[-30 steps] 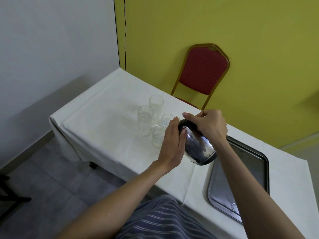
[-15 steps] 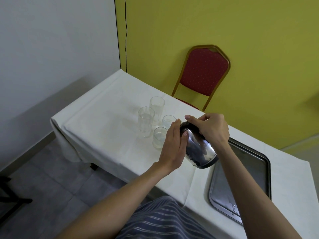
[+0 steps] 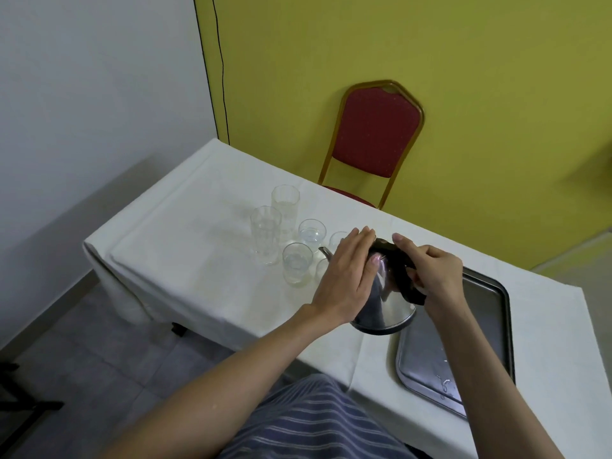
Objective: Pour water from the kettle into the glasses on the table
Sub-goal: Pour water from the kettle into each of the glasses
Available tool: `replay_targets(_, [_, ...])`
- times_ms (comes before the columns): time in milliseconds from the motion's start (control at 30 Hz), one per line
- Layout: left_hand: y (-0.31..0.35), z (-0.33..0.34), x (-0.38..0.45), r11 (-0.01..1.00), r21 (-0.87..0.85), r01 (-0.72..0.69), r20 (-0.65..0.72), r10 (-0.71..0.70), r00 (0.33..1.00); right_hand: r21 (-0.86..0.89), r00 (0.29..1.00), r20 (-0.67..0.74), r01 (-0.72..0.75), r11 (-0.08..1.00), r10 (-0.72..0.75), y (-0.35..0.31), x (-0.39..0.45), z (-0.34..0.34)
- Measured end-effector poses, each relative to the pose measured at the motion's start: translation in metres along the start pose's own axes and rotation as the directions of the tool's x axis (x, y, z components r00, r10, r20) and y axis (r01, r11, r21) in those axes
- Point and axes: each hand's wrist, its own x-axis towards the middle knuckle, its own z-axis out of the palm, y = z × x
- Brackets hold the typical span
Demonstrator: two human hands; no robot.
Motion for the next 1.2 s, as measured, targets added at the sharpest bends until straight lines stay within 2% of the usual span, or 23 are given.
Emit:
replay_targets(100, [0.005,0.002,0.003,0.996,0.052,-0.073,0.017,0.072,0.997,0.103,0.998,0.010,-0.069,0.992,0.068,0.011,0.001,-0.011])
replay_targets(200, [0.009,0.007,0.002,0.992,0.068,-0.107,0.040,0.105,0.994,0.143,0.997,0.022,-0.074,0.987,0.071,0.019,0.002,-0.020])
replay_targets(333, [0.009,0.013,-0.005,0.997,0.039,-0.071,0.079,0.068,0.995,0.037,0.999,0.038,-0.001,0.999,-0.001,0.017,0.005,-0.027])
replay_targets(500, [0.005,0.022,-0.014,0.999,-0.027,0.043,0.123,-0.039,0.992,-0.132,0.997,0.039,0.066,0.989,-0.061,0.010,0.012,-0.026])
replay_targets(767, [0.005,0.026,-0.022,0.982,-0.101,0.157,0.110,-0.146,0.983,-0.427,0.991,0.018,0.130,0.895,-0.136,-0.011,0.007,-0.011])
replay_targets(1200, [-0.003,0.026,-0.024,0.966,-0.143,0.216,0.110,-0.201,0.973,-0.585,0.986,0.020,0.145,0.798,-0.165,-0.022,0.001,0.004])
